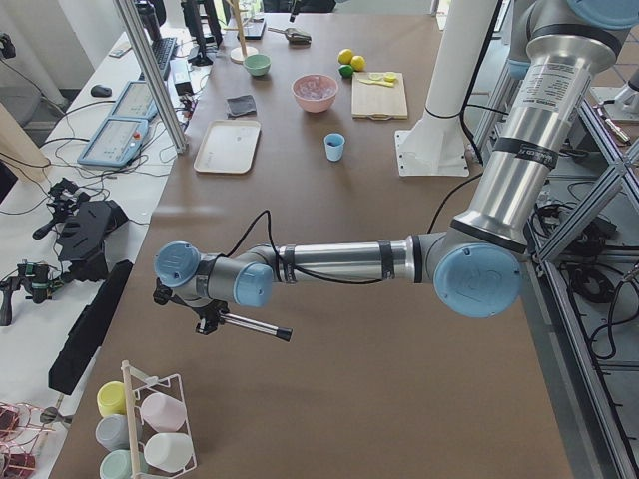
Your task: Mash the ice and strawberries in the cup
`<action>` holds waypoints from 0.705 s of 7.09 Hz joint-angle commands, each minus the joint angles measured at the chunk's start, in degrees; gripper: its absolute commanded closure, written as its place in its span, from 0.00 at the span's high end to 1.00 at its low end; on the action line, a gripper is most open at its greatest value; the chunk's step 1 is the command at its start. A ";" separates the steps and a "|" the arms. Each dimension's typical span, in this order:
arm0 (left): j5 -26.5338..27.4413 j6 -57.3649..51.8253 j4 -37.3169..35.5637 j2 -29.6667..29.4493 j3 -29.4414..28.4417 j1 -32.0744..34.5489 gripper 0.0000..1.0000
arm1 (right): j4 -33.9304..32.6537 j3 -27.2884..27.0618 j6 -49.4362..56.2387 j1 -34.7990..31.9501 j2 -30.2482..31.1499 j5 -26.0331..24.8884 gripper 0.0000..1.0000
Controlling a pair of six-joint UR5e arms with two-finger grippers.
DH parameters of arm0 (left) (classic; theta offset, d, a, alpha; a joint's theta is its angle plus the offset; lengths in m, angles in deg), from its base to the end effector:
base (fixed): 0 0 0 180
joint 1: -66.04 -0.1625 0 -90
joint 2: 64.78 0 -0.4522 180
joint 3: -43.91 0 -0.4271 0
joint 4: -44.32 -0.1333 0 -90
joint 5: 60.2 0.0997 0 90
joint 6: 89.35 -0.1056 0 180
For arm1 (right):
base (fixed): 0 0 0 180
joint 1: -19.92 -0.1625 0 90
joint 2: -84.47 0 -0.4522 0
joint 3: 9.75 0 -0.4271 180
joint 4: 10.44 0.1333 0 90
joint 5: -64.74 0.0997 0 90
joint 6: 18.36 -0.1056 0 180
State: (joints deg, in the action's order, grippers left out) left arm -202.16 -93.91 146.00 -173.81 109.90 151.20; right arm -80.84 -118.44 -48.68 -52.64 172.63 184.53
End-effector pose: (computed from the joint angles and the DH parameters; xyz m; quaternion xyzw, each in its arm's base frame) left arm 0.0074 -0.6814 0.6801 0.0515 0.4374 0.0990 0.8923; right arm -0.0877 -0.5487 0.4705 0.2054 -0.3550 0.0142 0.9119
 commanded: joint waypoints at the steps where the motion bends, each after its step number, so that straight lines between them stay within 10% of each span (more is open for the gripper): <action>1: 1.58 -0.27 -1.22 0.13 -0.16 -2.53 0.00 | 0.00 -0.38 0.00 0.40 0.09 0.01 1.00; 5: 7.12 -0.27 -1.22 3.64 -1.74 -3.86 0.00 | 0.00 -0.82 0.09 0.58 0.44 -0.08 1.00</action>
State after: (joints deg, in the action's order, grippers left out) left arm -195.97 -94.22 144.79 -171.49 108.55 147.70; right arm -80.84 -119.09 -48.60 -52.17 172.96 184.48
